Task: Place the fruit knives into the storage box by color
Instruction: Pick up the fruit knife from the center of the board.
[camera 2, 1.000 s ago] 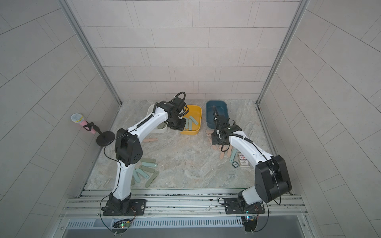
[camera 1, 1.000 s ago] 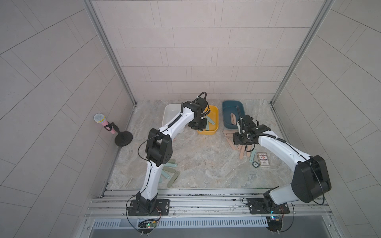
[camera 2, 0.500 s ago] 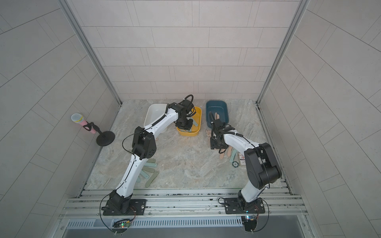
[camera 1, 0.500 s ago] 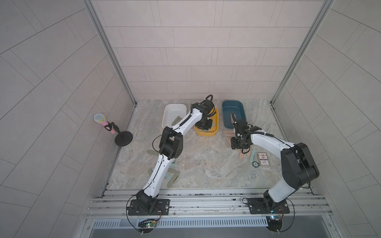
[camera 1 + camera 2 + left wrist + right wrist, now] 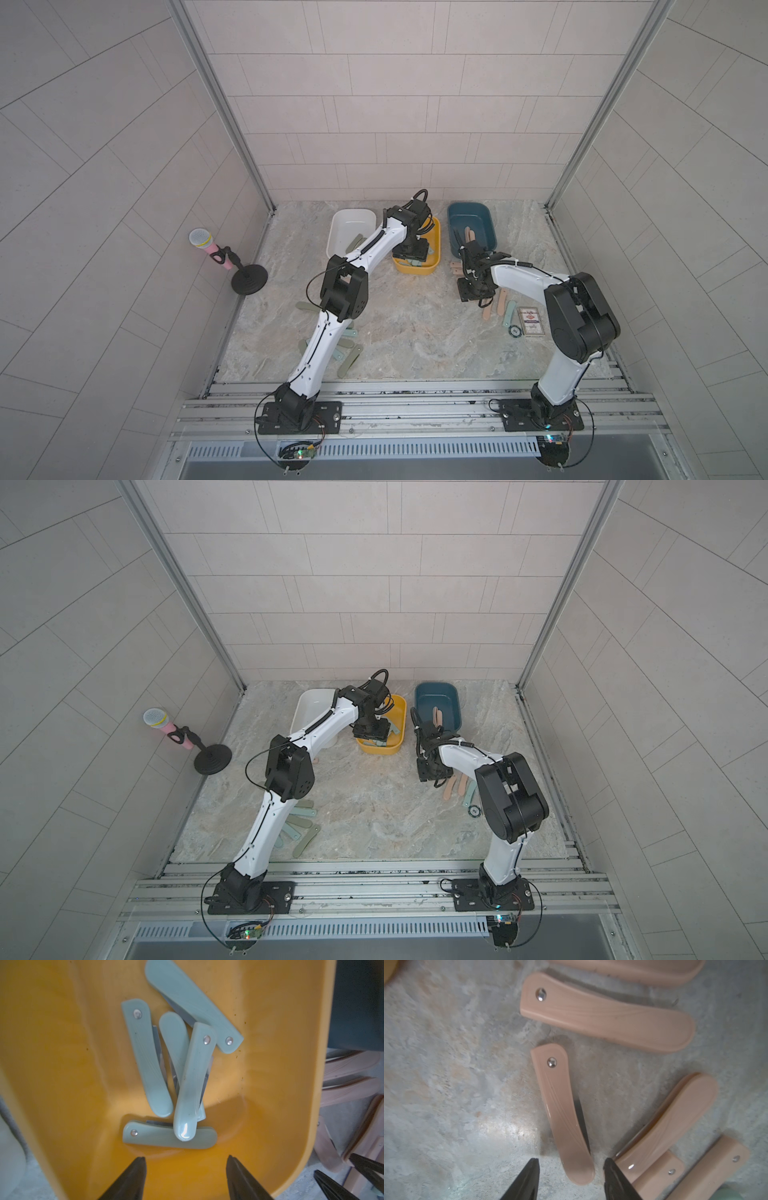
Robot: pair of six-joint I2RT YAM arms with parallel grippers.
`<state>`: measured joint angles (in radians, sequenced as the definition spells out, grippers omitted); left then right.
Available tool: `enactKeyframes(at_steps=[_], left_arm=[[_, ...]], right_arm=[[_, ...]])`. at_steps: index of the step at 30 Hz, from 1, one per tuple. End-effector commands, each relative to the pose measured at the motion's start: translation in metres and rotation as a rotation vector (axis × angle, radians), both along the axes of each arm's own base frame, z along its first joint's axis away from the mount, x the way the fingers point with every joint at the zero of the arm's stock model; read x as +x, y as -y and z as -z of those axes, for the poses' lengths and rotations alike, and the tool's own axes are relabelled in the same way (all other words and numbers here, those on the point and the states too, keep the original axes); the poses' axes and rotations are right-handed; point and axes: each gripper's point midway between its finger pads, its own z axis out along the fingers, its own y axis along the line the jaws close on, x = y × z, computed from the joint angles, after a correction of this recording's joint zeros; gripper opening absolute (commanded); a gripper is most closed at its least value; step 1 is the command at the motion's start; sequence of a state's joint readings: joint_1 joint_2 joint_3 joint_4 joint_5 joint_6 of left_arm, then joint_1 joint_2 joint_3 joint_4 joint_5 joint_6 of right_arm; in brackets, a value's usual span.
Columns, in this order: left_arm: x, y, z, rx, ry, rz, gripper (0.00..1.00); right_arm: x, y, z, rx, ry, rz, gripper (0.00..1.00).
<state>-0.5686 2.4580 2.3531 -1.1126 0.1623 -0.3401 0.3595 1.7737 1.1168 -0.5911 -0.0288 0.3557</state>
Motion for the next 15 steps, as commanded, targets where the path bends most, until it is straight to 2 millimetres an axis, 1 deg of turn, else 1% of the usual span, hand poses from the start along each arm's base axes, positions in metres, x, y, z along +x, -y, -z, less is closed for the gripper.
enactKeyframes(at_steps=[1,5,10,12,15], left_arm=[[-0.019,-0.011,-0.027,-0.003,-0.005,0.005,0.77],[-0.034,-0.021,-0.031,-0.002,-0.010,0.004,0.85],[-0.046,-0.024,-0.034,-0.019,-0.013,0.007,0.86],[-0.048,-0.026,-0.034,-0.019,-0.016,0.007,0.86],[-0.049,-0.027,-0.040,-0.026,-0.012,0.005,0.87]], right_arm=[[0.002,0.006,0.003,-0.052,-0.009,-0.010,0.50],[-0.003,0.008,0.011,-0.063,-0.027,-0.001,0.43],[-0.005,0.003,0.015,-0.045,-0.045,0.003,0.37],[-0.005,0.000,0.015,-0.045,-0.048,-0.004,0.36],[-0.003,-0.003,0.015,-0.044,-0.054,-0.009,0.36]])
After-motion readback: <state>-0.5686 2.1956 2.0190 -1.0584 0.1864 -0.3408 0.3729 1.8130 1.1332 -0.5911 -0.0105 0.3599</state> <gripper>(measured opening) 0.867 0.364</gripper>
